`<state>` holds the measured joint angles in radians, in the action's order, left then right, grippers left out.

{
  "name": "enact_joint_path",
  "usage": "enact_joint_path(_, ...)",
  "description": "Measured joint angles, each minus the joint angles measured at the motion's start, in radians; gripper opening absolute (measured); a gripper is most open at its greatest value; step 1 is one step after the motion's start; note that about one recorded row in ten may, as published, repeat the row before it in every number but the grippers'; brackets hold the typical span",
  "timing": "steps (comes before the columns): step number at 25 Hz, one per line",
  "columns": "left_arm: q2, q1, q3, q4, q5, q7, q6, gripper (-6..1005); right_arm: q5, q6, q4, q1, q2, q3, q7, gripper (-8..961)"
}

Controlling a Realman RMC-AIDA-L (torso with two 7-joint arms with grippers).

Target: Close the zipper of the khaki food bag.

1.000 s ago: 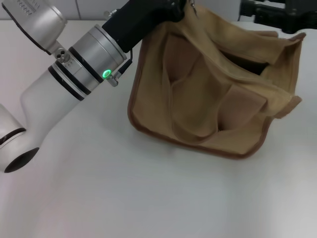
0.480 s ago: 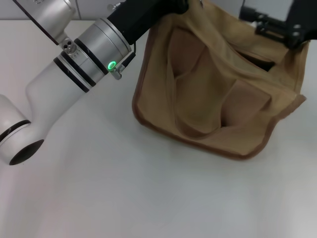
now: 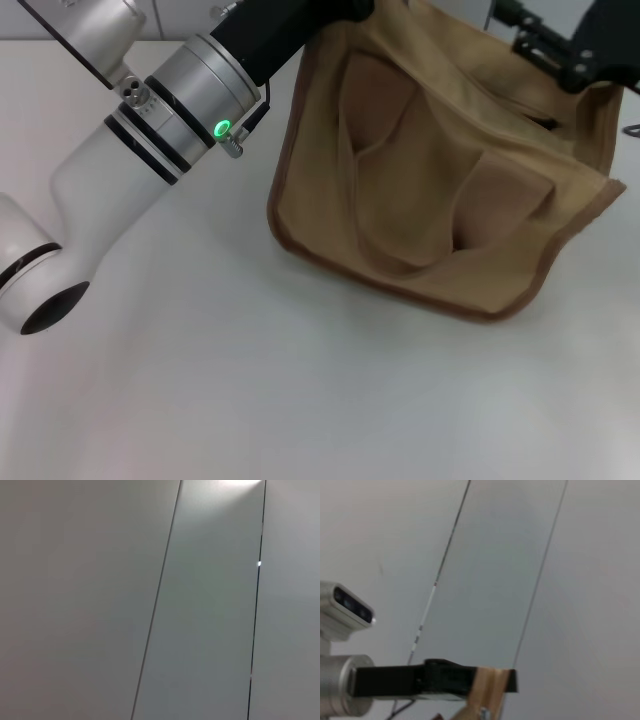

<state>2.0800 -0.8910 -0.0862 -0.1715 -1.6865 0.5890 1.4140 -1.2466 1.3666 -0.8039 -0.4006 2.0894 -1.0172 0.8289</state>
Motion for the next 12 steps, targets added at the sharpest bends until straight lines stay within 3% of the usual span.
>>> enact_joint_path(12,0.0,-0.003,0.0,-0.008,0.001,0.0,-0.014,40,0.114,0.002,0.087,-0.014,0.0,-0.099,-0.121,585)
